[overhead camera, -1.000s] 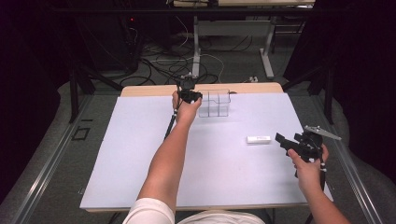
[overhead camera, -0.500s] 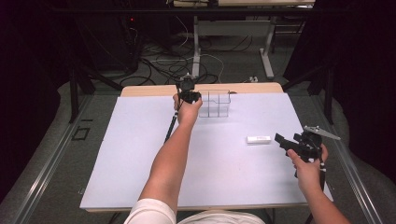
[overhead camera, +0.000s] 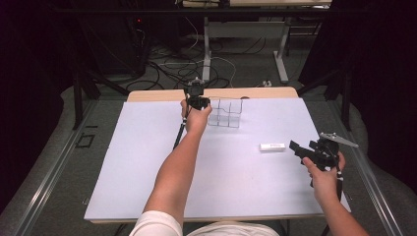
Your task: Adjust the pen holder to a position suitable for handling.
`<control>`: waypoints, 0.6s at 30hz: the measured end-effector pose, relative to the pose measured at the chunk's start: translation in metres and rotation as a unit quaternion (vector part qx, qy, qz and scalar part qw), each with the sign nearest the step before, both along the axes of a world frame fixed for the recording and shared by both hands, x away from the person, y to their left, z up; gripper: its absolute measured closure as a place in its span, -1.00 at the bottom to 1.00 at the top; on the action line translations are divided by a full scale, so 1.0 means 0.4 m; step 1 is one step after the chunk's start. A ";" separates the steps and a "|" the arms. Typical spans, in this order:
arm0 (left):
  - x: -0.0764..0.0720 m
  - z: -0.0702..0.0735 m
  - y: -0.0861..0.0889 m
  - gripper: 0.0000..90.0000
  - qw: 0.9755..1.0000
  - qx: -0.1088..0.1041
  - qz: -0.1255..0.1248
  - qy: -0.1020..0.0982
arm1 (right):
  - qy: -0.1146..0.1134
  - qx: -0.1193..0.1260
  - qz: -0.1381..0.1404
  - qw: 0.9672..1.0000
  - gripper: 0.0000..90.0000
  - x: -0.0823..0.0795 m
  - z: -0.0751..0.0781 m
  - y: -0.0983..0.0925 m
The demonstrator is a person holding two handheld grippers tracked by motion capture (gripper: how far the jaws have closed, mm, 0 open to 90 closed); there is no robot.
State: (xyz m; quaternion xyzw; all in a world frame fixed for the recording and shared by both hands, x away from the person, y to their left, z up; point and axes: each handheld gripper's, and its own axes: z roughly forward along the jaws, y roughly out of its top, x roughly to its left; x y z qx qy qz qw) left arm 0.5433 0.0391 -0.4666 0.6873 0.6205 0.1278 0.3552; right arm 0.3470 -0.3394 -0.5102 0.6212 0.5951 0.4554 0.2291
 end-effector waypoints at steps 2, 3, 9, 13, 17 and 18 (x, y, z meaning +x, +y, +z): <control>-0.010 0.006 0.009 0.96 1.000 -0.001 0.004 0.006 | 0.001 0.000 0.000 1.000 -0.68 0.000 -0.001 0.003; -0.016 0.009 0.015 0.96 1.000 0.000 0.003 0.004 | 0.001 0.000 0.000 1.000 -0.68 0.000 -0.001 0.003; -0.052 0.027 0.046 0.95 1.000 0.000 0.002 0.001 | 0.001 -0.002 0.006 1.000 -0.68 0.002 -0.004 0.012; -0.081 0.035 0.059 0.95 1.000 0.000 0.002 -0.003 | 0.004 -0.003 0.006 1.000 -0.67 0.002 -0.004 0.015; -0.110 0.039 0.078 0.95 1.000 0.001 -0.002 -0.001 | 0.001 -0.010 0.009 1.000 -0.68 0.003 -0.004 0.014; -0.119 0.040 0.083 0.96 1.000 0.002 -0.001 0.001 | 0.004 -0.010 0.008 1.000 -0.68 0.002 -0.004 0.014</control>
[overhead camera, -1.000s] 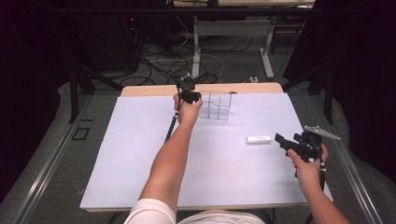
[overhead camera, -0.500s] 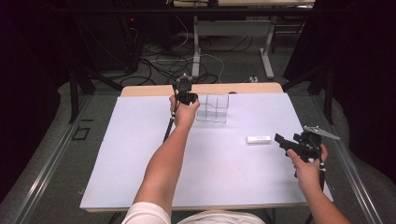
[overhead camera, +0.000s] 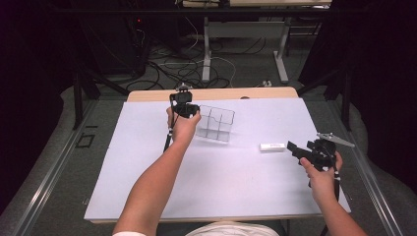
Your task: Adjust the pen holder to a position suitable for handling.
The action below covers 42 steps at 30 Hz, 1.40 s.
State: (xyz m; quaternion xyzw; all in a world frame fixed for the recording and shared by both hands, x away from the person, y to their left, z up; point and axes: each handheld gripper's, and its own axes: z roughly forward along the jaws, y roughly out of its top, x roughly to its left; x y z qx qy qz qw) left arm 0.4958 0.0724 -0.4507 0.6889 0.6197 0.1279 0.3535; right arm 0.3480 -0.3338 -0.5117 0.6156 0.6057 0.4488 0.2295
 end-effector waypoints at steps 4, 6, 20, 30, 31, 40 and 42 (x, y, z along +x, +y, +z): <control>-0.030 0.001 0.019 0.96 1.000 0.002 0.000 0.001 | -0.004 0.003 0.000 1.000 -0.67 0.003 -0.003 0.002; -0.044 0.001 0.027 0.96 1.000 -0.001 0.000 0.003 | -0.002 0.005 0.000 1.000 -0.67 0.003 -0.003 0.003; -0.099 -0.018 0.054 0.96 1.000 -0.004 -0.004 0.018 | -0.001 0.008 -0.004 1.000 -0.67 0.004 -0.005 0.012; -0.126 -0.033 0.058 0.95 0.999 -0.020 -0.011 0.025 | 0.003 0.009 -0.001 1.000 -0.68 0.003 -0.004 0.015; -0.129 -0.033 0.056 0.94 0.999 -0.023 -0.011 0.027 | 0.005 0.008 -0.001 1.000 -0.68 0.003 -0.004 0.015; -0.147 -0.036 0.046 0.90 0.999 -0.032 -0.024 0.032 | 0.004 0.005 0.003 1.000 -0.67 0.004 -0.007 0.017; -0.148 -0.038 0.044 0.88 0.998 -0.039 -0.027 0.036 | 0.003 0.004 0.004 1.000 -0.67 0.005 -0.007 0.017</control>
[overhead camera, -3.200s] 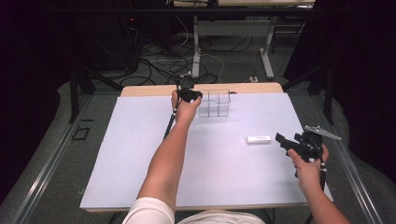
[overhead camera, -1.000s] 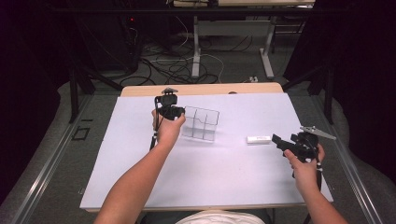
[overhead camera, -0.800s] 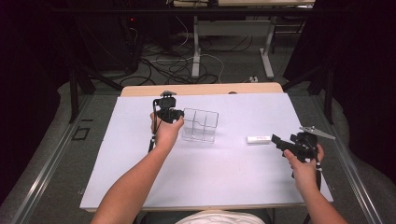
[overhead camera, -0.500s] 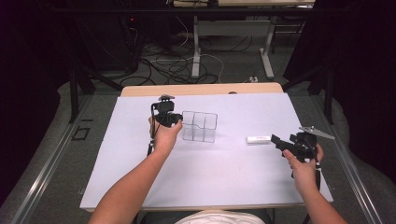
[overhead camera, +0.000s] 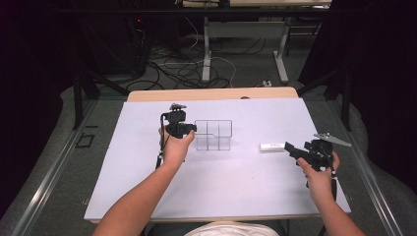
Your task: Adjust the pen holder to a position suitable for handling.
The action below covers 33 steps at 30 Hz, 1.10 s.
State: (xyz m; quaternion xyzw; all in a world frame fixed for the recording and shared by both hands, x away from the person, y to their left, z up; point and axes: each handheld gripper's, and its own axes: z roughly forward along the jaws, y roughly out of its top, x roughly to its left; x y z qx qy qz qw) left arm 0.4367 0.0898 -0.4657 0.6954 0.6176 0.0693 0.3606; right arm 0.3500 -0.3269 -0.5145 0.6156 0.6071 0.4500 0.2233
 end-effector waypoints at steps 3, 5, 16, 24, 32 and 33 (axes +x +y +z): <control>-0.003 -0.001 -0.006 0.84 1.000 -0.001 -0.003 0.001 | 0.000 -0.001 0.001 1.000 -0.67 0.001 -0.001 0.001; -0.003 -0.003 -0.009 0.80 1.000 -0.001 -0.004 0.002 | -0.002 -0.002 -0.002 1.000 -0.67 0.001 -0.001 0.002; -0.001 -0.007 -0.006 0.56 0.999 -0.024 -0.022 -0.007 | 0.006 -0.003 0.004 1.000 -0.67 -0.001 -0.001 0.004; -0.013 0.001 0.022 0.26 0.998 -0.034 -0.045 -0.029 | 0.009 -0.011 0.006 1.000 -0.67 0.002 -0.001 0.005; -0.025 -0.006 0.071 0.02 0.996 -0.032 -0.045 -0.065 | 0.011 -0.011 0.007 1.000 -0.67 0.010 -0.009 0.008; -0.029 -0.006 0.078 0.00 0.996 -0.022 -0.047 -0.072 | 0.011 -0.013 0.008 1.000 -0.67 0.010 -0.010 0.008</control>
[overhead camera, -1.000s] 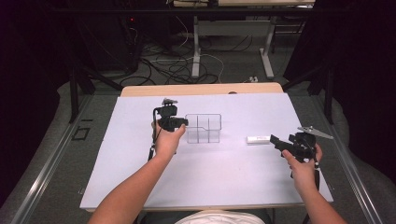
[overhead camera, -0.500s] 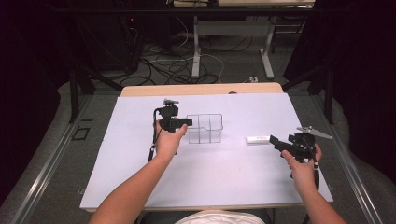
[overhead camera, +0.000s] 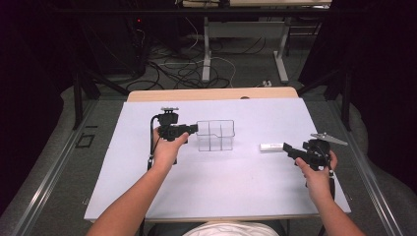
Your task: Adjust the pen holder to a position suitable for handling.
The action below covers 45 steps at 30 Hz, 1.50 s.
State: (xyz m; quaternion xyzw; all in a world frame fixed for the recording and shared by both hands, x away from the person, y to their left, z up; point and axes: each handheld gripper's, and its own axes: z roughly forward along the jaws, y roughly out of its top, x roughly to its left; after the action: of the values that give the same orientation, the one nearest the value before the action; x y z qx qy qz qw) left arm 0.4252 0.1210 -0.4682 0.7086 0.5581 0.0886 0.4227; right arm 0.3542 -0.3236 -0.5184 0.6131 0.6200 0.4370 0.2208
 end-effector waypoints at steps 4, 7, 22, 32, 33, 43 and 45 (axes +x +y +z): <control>-0.015 -0.003 0.031 -0.13 1.000 0.017 -0.003 -0.026 | 0.002 -0.001 0.003 1.000 -0.67 -0.001 0.000 0.003; -0.027 -0.006 0.054 -0.22 0.999 0.021 -0.004 -0.043 | 0.001 -0.007 0.006 1.000 -0.67 -0.001 0.000 0.005; -0.084 -0.037 0.135 -0.54 0.994 0.059 -0.022 -0.089 | 0.002 -0.045 0.036 0.998 -0.67 0.004 0.000 0.027; -0.128 -0.074 0.161 -1.00 0.991 0.073 -0.051 -0.099 | -0.001 -0.124 0.085 0.989 -0.66 0.020 0.019 0.053; -0.131 -0.076 0.164 -1.00 0.991 0.071 -0.051 -0.100 | 0.002 -0.133 0.089 0.987 -0.67 0.021 0.022 0.059; -0.150 -0.087 0.180 -1.00 0.986 0.074 -0.065 -0.134 | 0.028 -0.257 0.175 0.950 -0.66 0.063 0.048 0.110; -0.151 -0.087 0.183 -1.00 0.986 0.073 -0.066 -0.131 | 0.027 -0.282 0.205 0.937 -0.58 0.074 0.060 0.120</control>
State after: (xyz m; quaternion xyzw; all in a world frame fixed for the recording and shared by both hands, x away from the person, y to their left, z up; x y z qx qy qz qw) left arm 0.3646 0.1941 -0.5029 0.7550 0.4418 0.1935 0.4442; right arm 0.3839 -0.2758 -0.4946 0.3968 0.8358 0.2633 0.2731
